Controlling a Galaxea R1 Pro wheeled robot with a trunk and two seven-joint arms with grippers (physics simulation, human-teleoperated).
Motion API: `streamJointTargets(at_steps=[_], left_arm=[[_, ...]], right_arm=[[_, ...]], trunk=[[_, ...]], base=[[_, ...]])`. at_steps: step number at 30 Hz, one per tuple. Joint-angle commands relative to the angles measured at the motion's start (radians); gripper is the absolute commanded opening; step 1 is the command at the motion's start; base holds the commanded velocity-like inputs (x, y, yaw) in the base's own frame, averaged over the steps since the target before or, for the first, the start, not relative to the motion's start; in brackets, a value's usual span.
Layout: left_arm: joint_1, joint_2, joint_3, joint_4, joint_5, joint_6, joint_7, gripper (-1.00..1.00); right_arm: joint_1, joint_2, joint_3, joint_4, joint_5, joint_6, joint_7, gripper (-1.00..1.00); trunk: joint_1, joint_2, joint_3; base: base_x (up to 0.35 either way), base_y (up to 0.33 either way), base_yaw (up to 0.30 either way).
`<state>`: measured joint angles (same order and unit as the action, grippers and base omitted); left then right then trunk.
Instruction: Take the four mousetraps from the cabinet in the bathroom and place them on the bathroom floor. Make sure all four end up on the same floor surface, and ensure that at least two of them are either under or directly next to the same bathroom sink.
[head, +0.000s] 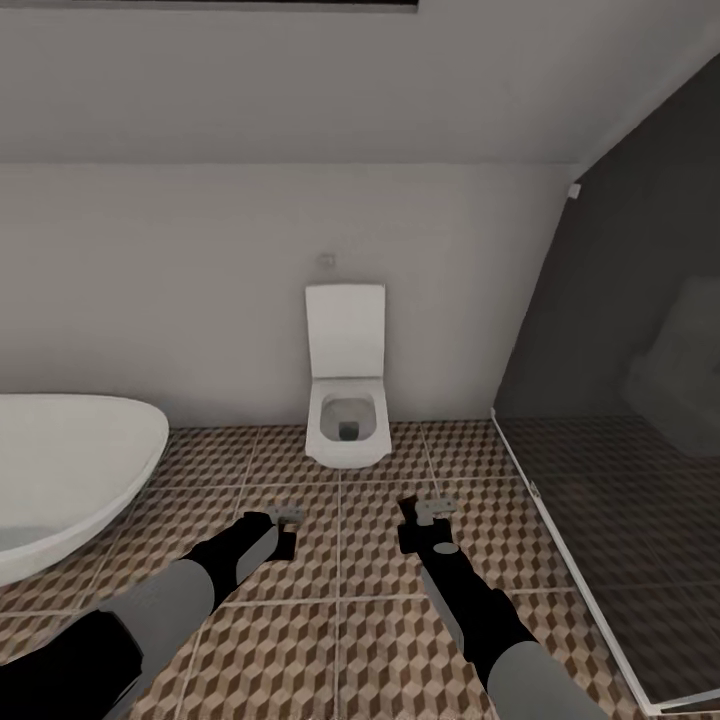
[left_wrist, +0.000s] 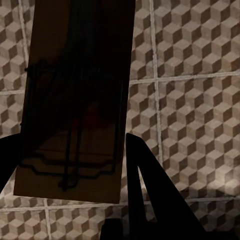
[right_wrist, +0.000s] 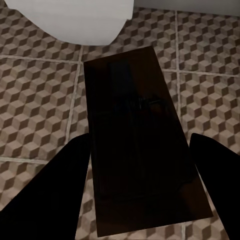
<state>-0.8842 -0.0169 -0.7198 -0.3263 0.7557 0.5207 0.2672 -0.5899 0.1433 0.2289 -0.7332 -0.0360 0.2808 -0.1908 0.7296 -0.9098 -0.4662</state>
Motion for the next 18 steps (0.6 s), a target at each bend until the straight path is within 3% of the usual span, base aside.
streamJointTargets(at_steps=[1,6,18], left_arm=[[-0.001,-0.001,-0.007,-0.002,0.007,0.004,0.007,-1.0],[-0.001,-0.004,-0.007,-0.002,0.007,0.004,0.007,-1.0],[-0.001,-0.006,-0.007,-0.003,0.005,0.004,0.009,-1.0]], right_arm=[[-0.001,-0.001,0.004,-0.002,-0.004,0.006,-0.007,-1.0],[-0.001,0.0,0.004,-0.002,-0.004,0.006,-0.007,-1.0],[-0.001,-0.001,0.004,-0.002,-0.004,0.006,-0.007,-1.0]], trunk=[[0.004,-0.008,-0.006],[0.023,-0.043,-0.03],[0.023,-0.043,-0.049]], base=[[0.0,0.0,0.0],[0.0,0.0,0.0],[0.0,0.0,0.0]])
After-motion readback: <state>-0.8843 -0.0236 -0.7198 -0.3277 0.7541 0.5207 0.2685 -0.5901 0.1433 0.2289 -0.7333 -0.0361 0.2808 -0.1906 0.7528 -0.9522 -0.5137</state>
